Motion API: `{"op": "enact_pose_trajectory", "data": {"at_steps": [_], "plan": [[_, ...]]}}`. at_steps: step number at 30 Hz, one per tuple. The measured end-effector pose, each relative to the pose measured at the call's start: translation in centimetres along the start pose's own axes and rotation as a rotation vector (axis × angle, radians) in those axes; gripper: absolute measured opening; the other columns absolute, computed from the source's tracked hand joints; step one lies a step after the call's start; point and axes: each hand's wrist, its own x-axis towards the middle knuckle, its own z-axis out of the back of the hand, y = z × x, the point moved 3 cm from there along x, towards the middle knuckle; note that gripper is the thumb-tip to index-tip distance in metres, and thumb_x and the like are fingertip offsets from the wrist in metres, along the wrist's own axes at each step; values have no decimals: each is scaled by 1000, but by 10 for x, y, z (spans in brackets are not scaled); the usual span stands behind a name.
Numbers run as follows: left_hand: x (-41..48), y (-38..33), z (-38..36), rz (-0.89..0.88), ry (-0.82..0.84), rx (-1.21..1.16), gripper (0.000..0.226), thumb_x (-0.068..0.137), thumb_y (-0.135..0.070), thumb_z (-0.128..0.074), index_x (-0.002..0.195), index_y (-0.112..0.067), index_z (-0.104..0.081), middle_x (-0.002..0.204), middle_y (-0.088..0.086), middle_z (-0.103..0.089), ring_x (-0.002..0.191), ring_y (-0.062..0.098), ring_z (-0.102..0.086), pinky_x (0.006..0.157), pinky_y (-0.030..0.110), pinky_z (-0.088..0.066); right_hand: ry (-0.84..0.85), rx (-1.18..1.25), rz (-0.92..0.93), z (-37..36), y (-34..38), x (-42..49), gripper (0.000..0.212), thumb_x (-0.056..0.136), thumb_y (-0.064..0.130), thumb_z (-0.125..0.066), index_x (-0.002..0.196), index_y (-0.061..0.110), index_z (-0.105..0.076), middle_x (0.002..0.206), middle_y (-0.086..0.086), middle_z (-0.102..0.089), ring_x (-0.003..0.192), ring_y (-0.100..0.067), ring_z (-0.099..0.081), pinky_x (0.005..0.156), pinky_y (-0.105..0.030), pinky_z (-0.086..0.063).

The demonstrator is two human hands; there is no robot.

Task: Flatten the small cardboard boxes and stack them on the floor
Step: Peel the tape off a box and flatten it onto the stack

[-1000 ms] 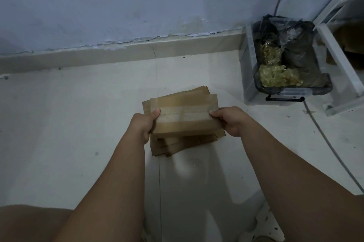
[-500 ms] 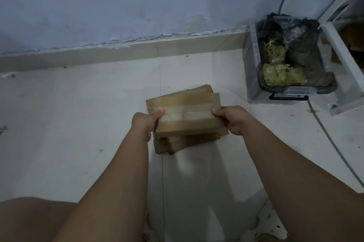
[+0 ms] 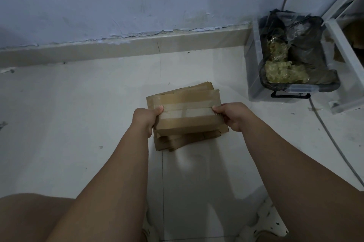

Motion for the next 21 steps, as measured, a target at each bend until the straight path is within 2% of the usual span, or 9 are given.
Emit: {"op": "enact_pose_trajectory", "data": {"at_steps": [2,5,7,11,12,14,15,18,21], "plan": [[1,-1,0,3,-15,25,48,78,-19,-77,111,9,-57,114,19,-62,101,34,-62,92,46,-51,-17,-3,21,-1,1,-1,11,81,7,-73,87,0,-66,108,-19,-68,89,-27,-66,73,-36,-57],[3,1,1,10,-27,60,53,76,-23,-78,112,10,-56,113,20,-62,100,35,-62,91,46,-52,-48,-33,50,-1,2,-3,10,80,8,-75,82,3,-67,100,-16,-70,88,-28,-66,84,-39,-56],[2,1,3,-10,-90,125,53,75,-28,-80,105,9,-56,112,20,-62,100,36,-61,88,43,-52,-55,-49,62,-1,4,-6,13,78,9,-76,86,2,-68,94,-13,-70,82,-25,-65,82,-38,-56],[-2,-1,4,-75,-230,305,53,73,-40,-79,95,2,-55,108,21,-62,100,38,-60,75,38,-50,-37,-37,83,-3,6,-9,18,79,7,-76,93,1,-66,89,-10,-68,75,-20,-64,62,-28,-56],[-2,0,4,-79,-238,313,53,74,-41,-78,95,3,-55,108,21,-63,100,38,-60,74,37,-50,-44,-38,85,-3,7,-10,22,79,7,-76,96,-2,-66,91,-12,-68,76,-20,-64,63,-29,-57],[-2,2,3,-60,-217,263,56,73,-40,-79,98,4,-56,110,20,-62,100,37,-60,80,40,-53,-63,-46,70,-2,7,-9,31,79,8,-76,103,-8,-65,100,-17,-67,80,-24,-62,78,-37,-56],[-2,2,4,-47,-205,225,58,72,-39,-80,101,5,-56,111,20,-62,101,37,-60,84,43,-54,-60,-44,63,-3,8,-10,35,79,8,-76,106,-10,-64,100,-18,-67,79,-24,-61,77,-37,-55],[-1,4,4,-38,-200,179,57,71,-37,-81,102,4,-57,112,19,-62,102,37,-60,86,45,-53,-2,-5,56,-5,9,-14,36,82,5,-72,115,-5,-61,92,-10,-66,75,-19,-63,54,-24,-52],[-1,5,3,-58,-218,183,49,72,-38,-80,90,0,-56,110,18,-63,101,36,-60,82,40,-53,29,28,61,-6,11,-18,36,84,2,-69,119,0,-62,87,-4,-67,74,-16,-64,47,-20,-50]]}}
